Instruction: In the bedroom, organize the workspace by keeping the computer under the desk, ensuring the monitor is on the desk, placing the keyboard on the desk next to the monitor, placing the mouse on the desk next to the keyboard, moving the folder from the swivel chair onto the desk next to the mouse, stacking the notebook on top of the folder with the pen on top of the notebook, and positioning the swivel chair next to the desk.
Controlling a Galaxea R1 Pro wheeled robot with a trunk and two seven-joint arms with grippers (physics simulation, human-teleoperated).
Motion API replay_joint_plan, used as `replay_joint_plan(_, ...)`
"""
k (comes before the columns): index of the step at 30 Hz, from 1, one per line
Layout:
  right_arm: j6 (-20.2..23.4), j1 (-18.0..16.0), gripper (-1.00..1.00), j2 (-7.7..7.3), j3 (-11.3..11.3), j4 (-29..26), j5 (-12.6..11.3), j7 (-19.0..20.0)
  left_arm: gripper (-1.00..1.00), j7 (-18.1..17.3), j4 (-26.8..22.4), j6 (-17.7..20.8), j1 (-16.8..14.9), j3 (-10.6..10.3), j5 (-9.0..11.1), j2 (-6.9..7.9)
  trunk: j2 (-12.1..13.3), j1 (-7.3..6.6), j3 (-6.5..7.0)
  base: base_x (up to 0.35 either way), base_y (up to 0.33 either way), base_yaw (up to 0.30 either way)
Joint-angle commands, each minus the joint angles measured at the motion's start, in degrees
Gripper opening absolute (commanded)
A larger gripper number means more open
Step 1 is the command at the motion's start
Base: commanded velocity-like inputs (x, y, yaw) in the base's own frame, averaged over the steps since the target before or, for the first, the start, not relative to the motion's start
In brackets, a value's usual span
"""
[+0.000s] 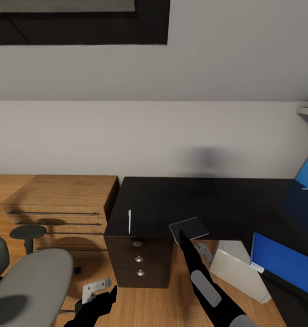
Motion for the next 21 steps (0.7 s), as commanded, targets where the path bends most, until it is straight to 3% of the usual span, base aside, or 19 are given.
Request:
replay_joint_plan(1,-0.33,-0.06,1.00,-0.05,0.33,0.24,-0.58,-0.16,1.00,0.52,-0.10,0.18,0.00,-0.08,0.61,0.01,-0.46,0.24,-0.24,0.000,0.000,0.000)
replay_joint_plan(9,-0.04,-0.06,1.00,-0.10,0.27,0.58,-0.71,-0.19,1.00,0.52,-0.10,0.18,0.00,-0.09,0.61,0.01,-3.67,1.99,-1.68,0.000,0.000,0.000)
replay_joint_plan(13,0.08,-0.06,1.00,-0.89,0.26,0.54,-1.01,-0.24,1.00,0.52,-0.10,0.18,0.00,-0.12,0.61,0.01,-5.28,2.87,-2.40,0.000,0.000,0.000)
replay_joint_plan(15,0.09,-0.08,1.00,-1.09,0.27,0.53,-1.78,-0.26,1.00,0.52,-0.10,0.18,0.00,-0.14,0.61,0.01,-6.08,3.31,-2.76,0.000,0.000,0.000)
replay_joint_plan(16,0.16,-0.08,1.00,-1.37,0.32,0.52,-4.98,-0.21,1.00,0.52,-0.10,0.18,0.00,-0.17,0.61,0.01,-6.48,3.53,-2.93,0.000,0.000,0.000)
replay_joint_plan(21,0.65,-0.06,1.00,-1.52,0.33,0.52,-6.60,-0.22,1.00,0.52,-0.10,0.18,0.00,-0.19,0.61,-0.05,-8.49,4.63,-3.83,0.000,0.000,0.000)
